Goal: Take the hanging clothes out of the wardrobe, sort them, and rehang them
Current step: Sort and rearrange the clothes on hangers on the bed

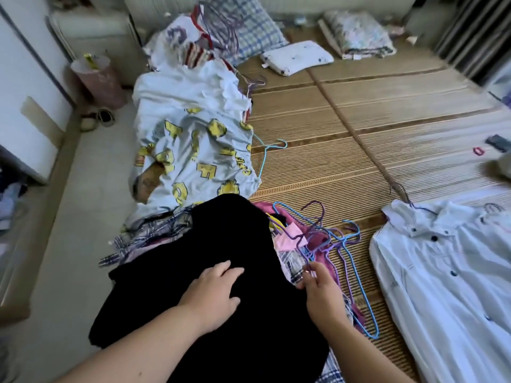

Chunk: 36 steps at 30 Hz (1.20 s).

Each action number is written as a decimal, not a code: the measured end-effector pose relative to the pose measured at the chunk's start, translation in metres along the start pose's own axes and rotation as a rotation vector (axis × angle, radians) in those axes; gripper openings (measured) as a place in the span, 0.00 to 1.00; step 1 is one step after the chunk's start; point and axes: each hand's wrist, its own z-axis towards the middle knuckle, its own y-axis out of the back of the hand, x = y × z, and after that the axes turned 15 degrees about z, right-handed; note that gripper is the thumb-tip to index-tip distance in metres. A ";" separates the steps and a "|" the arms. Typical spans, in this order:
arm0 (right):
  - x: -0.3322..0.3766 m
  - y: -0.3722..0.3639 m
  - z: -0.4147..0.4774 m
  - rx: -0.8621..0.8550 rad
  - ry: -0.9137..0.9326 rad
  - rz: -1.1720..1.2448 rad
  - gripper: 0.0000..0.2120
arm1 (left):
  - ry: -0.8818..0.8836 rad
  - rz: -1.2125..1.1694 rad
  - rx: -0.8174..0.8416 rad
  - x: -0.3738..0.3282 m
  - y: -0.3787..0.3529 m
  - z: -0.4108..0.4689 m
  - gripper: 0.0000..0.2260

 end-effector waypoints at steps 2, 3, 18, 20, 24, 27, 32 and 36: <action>0.013 0.004 -0.020 0.029 0.018 0.006 0.07 | -0.003 -0.028 -0.139 0.000 0.033 -0.011 0.29; 0.020 0.006 -0.032 0.038 0.037 0.011 0.07 | -0.011 -0.041 -0.200 0.001 0.051 -0.019 0.29; 0.124 0.056 -0.179 0.238 0.409 -0.195 0.10 | 0.190 0.181 -0.317 0.025 0.116 -0.186 0.20; 0.144 0.064 -0.204 0.234 0.469 -0.239 0.10 | 0.201 0.120 -0.585 0.013 0.120 -0.218 0.24; 0.195 0.065 -0.255 0.262 0.585 -0.357 0.12 | 0.202 0.156 -0.751 -0.001 0.145 -0.275 0.32; 0.237 0.058 -0.294 0.299 0.682 -0.341 0.09 | 0.219 0.117 -0.768 0.004 0.176 -0.316 0.25; 0.301 0.038 -0.341 0.286 0.816 -0.358 0.08 | 0.241 -0.100 -0.739 0.050 0.218 -0.382 0.10; 0.334 0.005 -0.353 0.287 0.881 -0.325 0.09 | 0.163 -0.263 -0.825 0.091 0.236 -0.413 0.08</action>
